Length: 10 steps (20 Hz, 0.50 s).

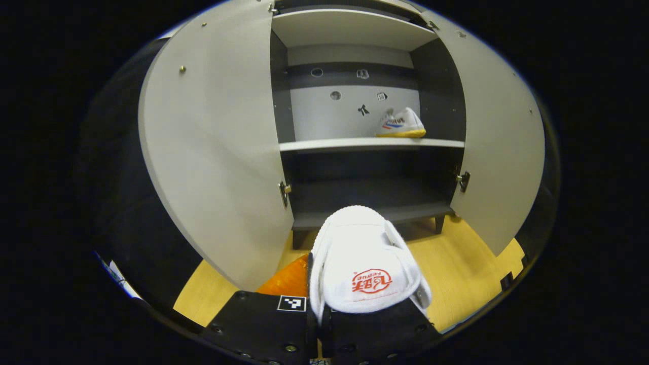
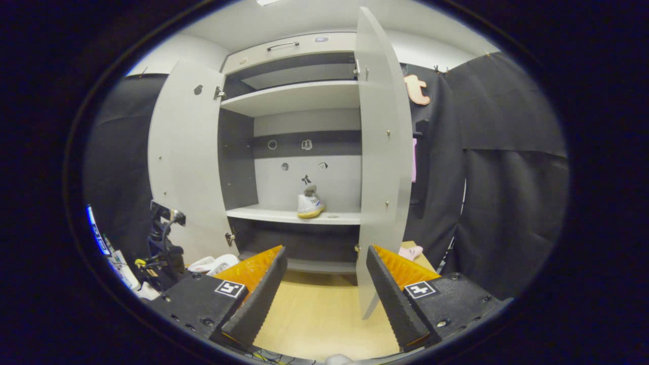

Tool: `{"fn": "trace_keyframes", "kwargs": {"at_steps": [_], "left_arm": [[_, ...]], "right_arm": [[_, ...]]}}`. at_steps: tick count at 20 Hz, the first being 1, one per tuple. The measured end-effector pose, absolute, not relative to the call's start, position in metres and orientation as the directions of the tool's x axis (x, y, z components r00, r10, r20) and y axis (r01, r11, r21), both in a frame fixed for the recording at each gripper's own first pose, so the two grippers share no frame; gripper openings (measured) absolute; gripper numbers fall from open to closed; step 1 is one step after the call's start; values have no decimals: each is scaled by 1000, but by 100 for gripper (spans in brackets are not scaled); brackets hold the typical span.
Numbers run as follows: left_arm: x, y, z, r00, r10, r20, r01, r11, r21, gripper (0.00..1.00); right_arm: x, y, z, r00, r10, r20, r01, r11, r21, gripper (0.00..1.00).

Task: Grab one shoe with the right hand and put it into the shoe cabinet, grab the other shoe with the left hand and put it into the shoe cabinet; then close the right door with the right hand and the left door with the left hand.

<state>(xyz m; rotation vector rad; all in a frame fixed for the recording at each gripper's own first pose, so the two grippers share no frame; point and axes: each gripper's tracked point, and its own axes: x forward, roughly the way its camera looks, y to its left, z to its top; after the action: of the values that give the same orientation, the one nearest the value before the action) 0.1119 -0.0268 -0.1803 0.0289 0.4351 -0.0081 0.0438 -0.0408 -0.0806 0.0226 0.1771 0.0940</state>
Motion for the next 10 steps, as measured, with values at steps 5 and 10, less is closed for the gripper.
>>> {"fn": "trace_keyframes", "kwargs": {"at_steps": [5,10], "left_arm": [[168,-22,-97,959,31,-281,-15,998,59,12],[253,-24,-30,981,57,-188,-49,998,48,12]], "right_arm": [[61,-28,-67,977,165,-137,-159,986,55,99],[72,-17,-58,970,216,-114,-209,975,74,99]]}}
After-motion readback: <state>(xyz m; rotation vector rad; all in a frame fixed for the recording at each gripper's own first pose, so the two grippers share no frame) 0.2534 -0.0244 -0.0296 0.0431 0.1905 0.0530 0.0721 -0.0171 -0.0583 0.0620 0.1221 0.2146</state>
